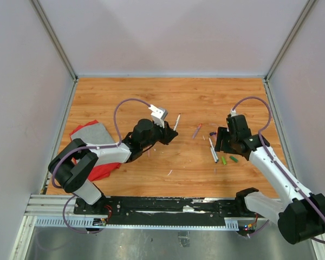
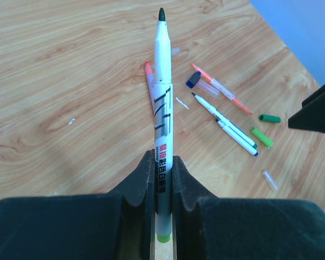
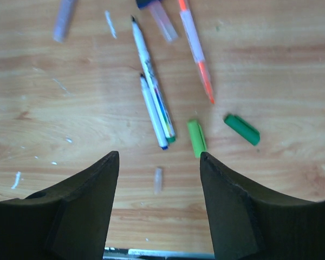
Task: Insert the pens into the pen caps
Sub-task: Pick up the pen cap from the center of the board.
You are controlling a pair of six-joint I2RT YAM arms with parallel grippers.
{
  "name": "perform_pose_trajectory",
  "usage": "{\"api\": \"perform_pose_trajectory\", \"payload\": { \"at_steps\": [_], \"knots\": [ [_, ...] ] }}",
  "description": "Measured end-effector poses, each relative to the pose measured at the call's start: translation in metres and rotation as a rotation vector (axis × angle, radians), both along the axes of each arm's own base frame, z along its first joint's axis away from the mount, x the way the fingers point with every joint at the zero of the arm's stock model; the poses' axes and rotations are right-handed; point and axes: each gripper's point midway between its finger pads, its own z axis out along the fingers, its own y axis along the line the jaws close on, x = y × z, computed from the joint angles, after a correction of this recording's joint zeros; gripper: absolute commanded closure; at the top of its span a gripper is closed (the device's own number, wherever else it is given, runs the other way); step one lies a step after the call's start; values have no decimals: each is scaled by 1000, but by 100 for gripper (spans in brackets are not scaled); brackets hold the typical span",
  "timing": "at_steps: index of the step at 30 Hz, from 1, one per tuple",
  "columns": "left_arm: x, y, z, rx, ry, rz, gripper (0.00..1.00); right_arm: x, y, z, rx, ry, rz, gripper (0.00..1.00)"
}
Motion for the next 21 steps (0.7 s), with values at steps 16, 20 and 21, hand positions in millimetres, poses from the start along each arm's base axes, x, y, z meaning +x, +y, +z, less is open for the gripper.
{"api": "perform_pose_trajectory", "payload": {
  "at_steps": [16, 20, 21],
  "knots": [
    [3, 1, 1, 2, 2, 19, 99, -32, -18, -49, -22, 294, -78, 46],
    [3, 1, 1, 2, 3, 20, 100, -35, -18, -67, -24, 363, -78, 51],
    [3, 1, 1, 2, 3, 21, 100, -36, -19, -71, -24, 376, -81, 52]
  ]
}}
